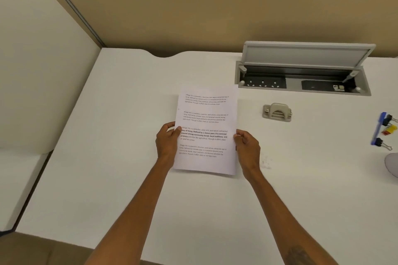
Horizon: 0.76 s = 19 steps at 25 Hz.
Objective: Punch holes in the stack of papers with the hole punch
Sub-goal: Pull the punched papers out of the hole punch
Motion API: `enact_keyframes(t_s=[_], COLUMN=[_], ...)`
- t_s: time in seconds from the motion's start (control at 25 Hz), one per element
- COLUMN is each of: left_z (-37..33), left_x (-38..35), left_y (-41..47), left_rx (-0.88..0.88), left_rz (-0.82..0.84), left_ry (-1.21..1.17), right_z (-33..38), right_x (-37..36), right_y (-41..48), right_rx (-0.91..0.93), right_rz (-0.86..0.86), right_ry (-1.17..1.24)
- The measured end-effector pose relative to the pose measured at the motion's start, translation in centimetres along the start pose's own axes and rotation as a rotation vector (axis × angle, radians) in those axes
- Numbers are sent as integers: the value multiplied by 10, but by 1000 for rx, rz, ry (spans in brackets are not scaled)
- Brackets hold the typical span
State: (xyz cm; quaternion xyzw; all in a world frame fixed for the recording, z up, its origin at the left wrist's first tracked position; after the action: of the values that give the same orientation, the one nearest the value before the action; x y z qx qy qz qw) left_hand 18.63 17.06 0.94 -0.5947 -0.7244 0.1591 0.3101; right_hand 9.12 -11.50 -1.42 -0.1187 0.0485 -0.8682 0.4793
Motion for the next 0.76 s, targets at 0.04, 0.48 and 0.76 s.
enact_keyframes(t_s=[0.04, 0.48, 0.76], left_z=[4, 21, 28], left_x=[9, 63, 67], left_y=[9, 53, 56], left_rx=[10, -11, -26], left_rz=[-14, -90, -124], left_ry=[24, 99, 164], right_z=[-5, -28, -35], right_x=[-12, -83, -90], right_y=[-1, -13, -12], right_rx=[-27, -65, -71], right_rz=[14, 21, 14], right_ry=[5, -83, -230])
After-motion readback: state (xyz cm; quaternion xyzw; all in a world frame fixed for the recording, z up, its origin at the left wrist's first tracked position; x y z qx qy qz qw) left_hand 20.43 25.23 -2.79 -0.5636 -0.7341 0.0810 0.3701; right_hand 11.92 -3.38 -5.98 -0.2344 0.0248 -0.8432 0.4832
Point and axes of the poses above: each hand's wrist, its own y-axis towards the middle knuckle, its own x-axis out of the back of the hand, z = x × y, the point moved 10 cm from there along y, towards the middle knuckle, and after that the axes turned 13 degrees about x, right-handed, at the moved point
